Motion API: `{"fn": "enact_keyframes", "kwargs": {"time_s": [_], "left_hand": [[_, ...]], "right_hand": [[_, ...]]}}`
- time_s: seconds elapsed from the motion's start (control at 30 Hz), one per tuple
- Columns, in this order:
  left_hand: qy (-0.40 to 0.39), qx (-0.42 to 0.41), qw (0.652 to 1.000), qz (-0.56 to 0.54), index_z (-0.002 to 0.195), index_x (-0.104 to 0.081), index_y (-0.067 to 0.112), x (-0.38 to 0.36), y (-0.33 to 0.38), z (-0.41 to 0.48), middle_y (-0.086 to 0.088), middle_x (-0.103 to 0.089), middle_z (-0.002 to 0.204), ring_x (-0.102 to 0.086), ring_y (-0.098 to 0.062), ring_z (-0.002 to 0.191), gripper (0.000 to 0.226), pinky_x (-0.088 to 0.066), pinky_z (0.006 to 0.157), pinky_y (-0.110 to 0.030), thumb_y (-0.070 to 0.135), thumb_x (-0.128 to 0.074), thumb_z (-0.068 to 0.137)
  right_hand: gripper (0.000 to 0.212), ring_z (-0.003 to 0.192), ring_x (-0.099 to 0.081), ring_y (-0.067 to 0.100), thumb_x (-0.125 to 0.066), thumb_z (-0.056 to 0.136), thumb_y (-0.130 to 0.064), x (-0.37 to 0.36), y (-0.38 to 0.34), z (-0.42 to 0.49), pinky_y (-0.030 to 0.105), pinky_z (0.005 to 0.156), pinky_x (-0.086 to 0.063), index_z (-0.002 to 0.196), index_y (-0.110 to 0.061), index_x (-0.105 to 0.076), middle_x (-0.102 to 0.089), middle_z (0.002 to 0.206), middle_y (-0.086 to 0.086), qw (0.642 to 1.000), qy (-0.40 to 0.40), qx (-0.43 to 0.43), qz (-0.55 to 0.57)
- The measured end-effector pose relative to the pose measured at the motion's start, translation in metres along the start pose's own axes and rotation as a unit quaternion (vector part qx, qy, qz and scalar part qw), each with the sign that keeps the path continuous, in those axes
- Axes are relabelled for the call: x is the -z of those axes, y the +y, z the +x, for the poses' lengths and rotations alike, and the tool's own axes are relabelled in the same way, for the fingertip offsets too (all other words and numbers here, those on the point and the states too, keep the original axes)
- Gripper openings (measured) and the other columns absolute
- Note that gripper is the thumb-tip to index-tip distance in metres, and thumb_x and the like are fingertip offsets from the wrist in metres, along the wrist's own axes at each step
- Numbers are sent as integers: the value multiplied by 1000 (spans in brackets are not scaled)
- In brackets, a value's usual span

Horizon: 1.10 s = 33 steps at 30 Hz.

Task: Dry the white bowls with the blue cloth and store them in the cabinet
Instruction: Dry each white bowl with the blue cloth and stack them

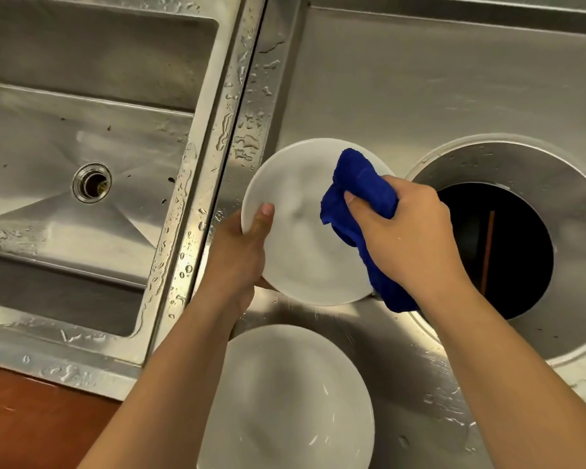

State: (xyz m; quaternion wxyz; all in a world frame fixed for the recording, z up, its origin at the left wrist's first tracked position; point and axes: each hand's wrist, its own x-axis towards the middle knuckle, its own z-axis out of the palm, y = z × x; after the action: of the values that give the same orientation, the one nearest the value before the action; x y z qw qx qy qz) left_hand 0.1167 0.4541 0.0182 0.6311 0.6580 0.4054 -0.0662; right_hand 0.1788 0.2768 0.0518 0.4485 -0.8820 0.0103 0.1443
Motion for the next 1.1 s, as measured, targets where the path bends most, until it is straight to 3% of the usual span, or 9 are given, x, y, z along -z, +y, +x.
{"fn": "enact_keyframes", "kwargs": {"time_s": [0.1, 0.17, 0.27, 0.33, 0.4, 0.5, 0.57, 0.83, 1.1], "left_hand": [[19, -20, 999, 46, 106, -67, 27, 2, -5, 1, 5, -78, 95, -77, -21, 89, 12, -67, 63, -43, 38, -61, 106], [44, -69, 988, 134, 114, -68, 22, 5, -6, 2, 4, -74, 96, -75, -24, 94, 15, -63, 74, -38, 34, -65, 105], [104, -147, 958, 221, 121, -73, 20, 14, 6, 1, 10, -73, 99, -70, -6, 89, 22, -60, 84, -33, 29, -67, 102], [134, -199, 951, 196, 123, -73, 26, 20, 22, -8, 13, -75, 110, -69, 3, 97, 23, -58, 97, -34, 34, -63, 104], [131, -266, 945, 142, 124, -70, 32, 20, 41, -21, 11, -75, 121, -70, -5, 114, 22, -55, 104, -34, 39, -59, 106], [108, -354, 928, 36, 123, -70, 24, 18, 69, -53, 10, -75, 119, -69, -2, 115, 23, -52, 98, -20, 31, -53, 109], [98, -383, 918, 14, 123, -71, 13, 17, 79, -73, 3, -76, 119, -70, -6, 114, 26, -53, 98, -22, 24, -51, 111], [94, -417, 902, -61, 125, -66, 12, 22, 71, -172, -8, -73, 126, -69, -23, 124, 46, -53, 108, -40, 41, -36, 106], [184, -341, 919, -79, 125, -66, 16, 36, -11, -261, -8, -73, 130, -69, -21, 124, 59, -52, 110, -45, 55, -30, 100]], "right_hand": [[37, 50, -47, 5, -61, 99, -32, 0, -3, 1, 14, 50, -35, 64, -34, -49, -50, 54, -11, 1000, 0, 13, 2], [36, 50, -49, 3, -62, 100, -33, 1, -5, 0, 6, 46, -35, 66, -36, -50, -51, 55, -14, 1000, 1, 22, 6], [34, 48, -51, -1, -63, 99, -35, 5, -5, 0, 7, 47, -37, 66, -35, -53, -55, 52, -18, 999, 3, 28, 33], [33, 48, -48, 0, -64, 98, -35, 11, -6, -3, 10, 47, -38, 67, -27, -57, -56, 54, -18, 998, 0, 30, 63], [32, 47, -45, 1, -66, 97, -36, 20, -9, -8, 11, 45, -38, 70, -21, -57, -53, 54, -14, 993, 14, 28, 114], [32, 52, -47, 4, -68, 93, -42, 37, -23, -23, 17, 48, -41, 75, -18, -58, -54, 58, -10, 981, 29, 29, 190], [39, 53, -47, 8, -68, 91, -46, 45, -32, -34, 20, 48, -42, 80, -11, -55, -52, 60, -8, 979, 16, 39, 201], [39, 53, -44, 9, -68, 93, -43, 80, -49, -98, 22, 47, -40, 78, -11, -52, -49, 57, -8, 969, -36, 111, 215], [34, 54, -46, 6, -68, 96, -39, 90, -24, -166, 20, 50, -41, 72, -18, -55, -53, 59, 0, 964, -85, 151, 202]]}}
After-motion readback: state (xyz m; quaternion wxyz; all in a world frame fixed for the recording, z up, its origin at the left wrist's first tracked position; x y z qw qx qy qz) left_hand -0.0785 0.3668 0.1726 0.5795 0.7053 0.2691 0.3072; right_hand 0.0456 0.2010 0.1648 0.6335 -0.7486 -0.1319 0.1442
